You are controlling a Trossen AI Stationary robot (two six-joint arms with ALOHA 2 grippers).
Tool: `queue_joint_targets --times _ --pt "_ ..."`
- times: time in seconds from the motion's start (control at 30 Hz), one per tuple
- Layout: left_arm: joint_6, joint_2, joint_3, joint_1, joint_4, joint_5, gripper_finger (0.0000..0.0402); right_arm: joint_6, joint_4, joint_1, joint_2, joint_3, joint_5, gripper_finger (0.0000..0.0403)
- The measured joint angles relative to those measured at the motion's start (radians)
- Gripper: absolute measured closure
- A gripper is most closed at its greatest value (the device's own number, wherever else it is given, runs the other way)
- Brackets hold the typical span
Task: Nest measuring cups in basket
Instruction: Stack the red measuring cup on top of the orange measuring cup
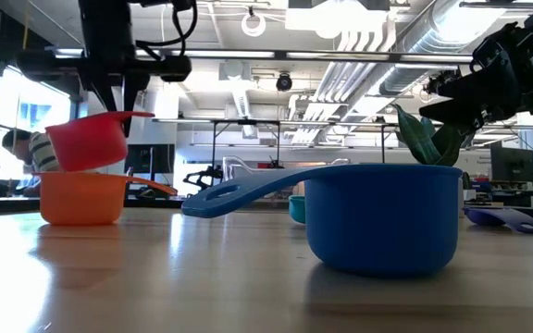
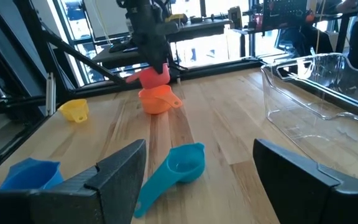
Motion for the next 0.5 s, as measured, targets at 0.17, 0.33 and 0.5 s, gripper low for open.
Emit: queue_joint_targets --times 0.17,0.33,0.5 --pt "0.002 0.000 0.000 0.000 -0.019 0.017 0.0392 0.000 0.000 0.000 0.000 0.000 0.000 0.0115" --pt "0.024 0.000 0.000 0.000 -0.009 0.025 0.0392 0.000 0.000 0.000 0.000 0.000 0.000 0.0115" --pt "0.030 0.021 -0.002 0.005 -0.010 0.031 0.0392 0.000 0.000 0.000 0.000 0.000 0.000 0.0115"
